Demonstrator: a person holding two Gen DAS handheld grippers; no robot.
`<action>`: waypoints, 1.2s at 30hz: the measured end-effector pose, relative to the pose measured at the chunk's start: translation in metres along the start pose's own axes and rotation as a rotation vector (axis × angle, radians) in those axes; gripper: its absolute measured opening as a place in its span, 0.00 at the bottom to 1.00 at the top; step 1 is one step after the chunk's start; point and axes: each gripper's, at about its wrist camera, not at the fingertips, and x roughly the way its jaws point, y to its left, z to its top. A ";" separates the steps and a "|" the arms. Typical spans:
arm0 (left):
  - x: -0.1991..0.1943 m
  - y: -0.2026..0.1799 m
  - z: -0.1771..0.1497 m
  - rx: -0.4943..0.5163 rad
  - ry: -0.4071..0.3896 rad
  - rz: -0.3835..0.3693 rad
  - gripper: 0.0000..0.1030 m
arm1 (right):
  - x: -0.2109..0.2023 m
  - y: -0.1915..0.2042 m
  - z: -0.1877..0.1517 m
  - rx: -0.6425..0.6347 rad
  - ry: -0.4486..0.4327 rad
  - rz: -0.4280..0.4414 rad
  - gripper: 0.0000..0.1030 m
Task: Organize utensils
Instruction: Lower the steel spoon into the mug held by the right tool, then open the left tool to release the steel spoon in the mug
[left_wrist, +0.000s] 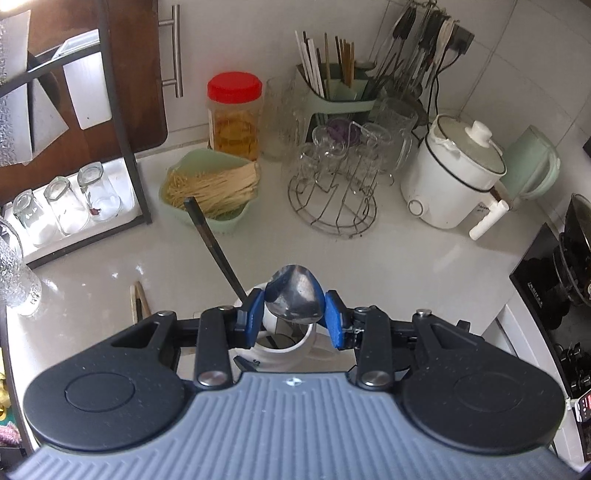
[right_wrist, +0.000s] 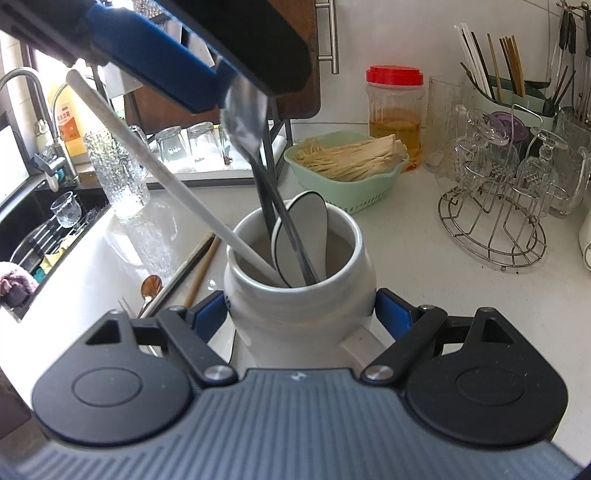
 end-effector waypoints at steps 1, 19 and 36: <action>0.001 0.000 0.002 0.000 0.014 0.002 0.39 | 0.000 0.000 0.000 0.000 0.000 -0.001 0.87; 0.034 -0.016 0.013 0.126 0.198 0.034 0.40 | -0.001 0.002 -0.002 0.009 -0.012 -0.010 0.87; -0.018 0.008 0.005 -0.014 0.010 -0.078 0.48 | 0.000 0.005 0.001 -0.001 0.008 -0.015 0.86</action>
